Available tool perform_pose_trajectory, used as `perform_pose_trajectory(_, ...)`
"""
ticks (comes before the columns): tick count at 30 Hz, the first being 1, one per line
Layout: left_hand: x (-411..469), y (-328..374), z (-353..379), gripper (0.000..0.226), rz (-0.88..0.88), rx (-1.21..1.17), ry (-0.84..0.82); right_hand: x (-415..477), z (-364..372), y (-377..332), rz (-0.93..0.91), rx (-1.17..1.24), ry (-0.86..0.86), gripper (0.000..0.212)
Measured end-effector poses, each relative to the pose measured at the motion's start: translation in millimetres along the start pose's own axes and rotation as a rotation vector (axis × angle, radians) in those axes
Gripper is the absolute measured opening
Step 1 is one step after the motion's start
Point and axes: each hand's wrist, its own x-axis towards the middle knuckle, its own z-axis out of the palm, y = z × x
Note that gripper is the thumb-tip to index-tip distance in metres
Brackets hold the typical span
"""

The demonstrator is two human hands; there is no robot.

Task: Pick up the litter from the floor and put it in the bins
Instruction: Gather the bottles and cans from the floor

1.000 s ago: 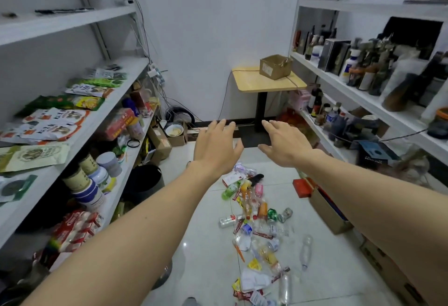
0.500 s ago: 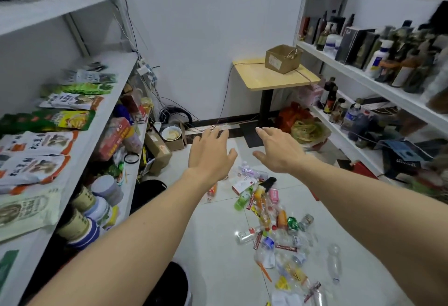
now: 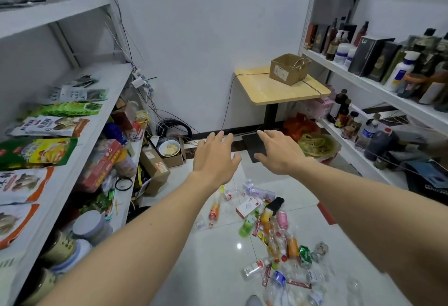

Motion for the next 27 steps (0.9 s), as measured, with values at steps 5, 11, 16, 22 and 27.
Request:
perform_pose_trajectory(5,87.7,2.9,27.7,0.057,0.000,0.019,-0.023,80.4,12.4,37.4,0.008,0.016,-0.022,0.070)
perform_pose_trajectory(11,166.0,6.9,63.5,0.056,0.026,-0.017,-0.027,154.0,35.8,75.8,0.028,0.025,-0.086,0.069)
perform_pose_trajectory(16,219.9,-12.4,98.6,0.058,0.019,-0.023,-0.077,208.0,63.9,87.0,0.069,0.044,-0.147,0.068)
perform_pose_trajectory(22,284.4,-50.7,151.9,0.058,0.054,-0.051,-0.149,272.2,107.0,89.6,0.140,0.073,-0.214,0.067)
perform_pose_trajectory(27,321.7,-73.9,221.7,0.059,0.043,-0.095,-0.215,318.4,179.2,90.4,0.174,0.098,-0.266,0.069)
